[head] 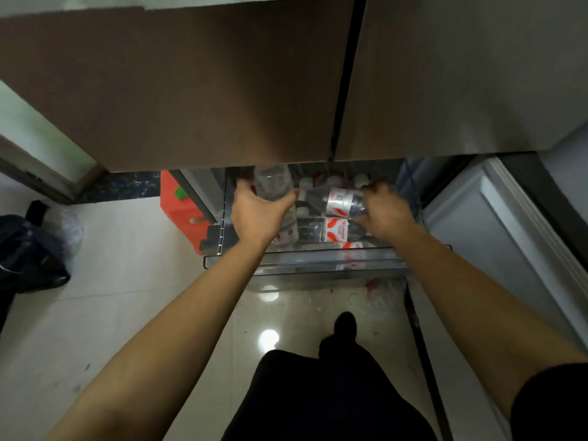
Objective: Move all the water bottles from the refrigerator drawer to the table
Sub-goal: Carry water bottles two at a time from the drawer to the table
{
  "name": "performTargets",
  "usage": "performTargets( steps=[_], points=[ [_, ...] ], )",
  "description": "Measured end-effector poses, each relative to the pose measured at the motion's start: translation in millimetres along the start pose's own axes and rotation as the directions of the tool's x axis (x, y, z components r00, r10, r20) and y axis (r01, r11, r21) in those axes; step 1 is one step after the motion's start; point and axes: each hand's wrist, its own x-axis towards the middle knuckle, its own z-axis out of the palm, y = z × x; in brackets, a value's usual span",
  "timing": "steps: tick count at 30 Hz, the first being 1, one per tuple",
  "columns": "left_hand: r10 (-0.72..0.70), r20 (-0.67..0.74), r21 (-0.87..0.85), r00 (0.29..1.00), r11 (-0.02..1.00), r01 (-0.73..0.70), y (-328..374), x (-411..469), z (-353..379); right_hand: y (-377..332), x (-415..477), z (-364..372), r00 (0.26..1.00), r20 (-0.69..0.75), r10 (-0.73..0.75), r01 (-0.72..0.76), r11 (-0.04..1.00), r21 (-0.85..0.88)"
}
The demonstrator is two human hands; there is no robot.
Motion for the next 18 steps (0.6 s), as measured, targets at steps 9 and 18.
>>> performTargets(
  steps=[9,18],
  points=[
    [-0.181,-0.154,-0.508,0.971,0.858,0.079,-20.4,-1.3,-14.4,5.2,-35.2,8.3,0.971,0.008,0.24,-0.232,0.929,0.288],
    [-0.59,0.223,-0.548,0.776,0.583,0.6,-30.7,14.2,24.8,6.7,-34.4,15.7,0.95,0.093,0.299,-0.312,0.887,0.34]
  ],
)
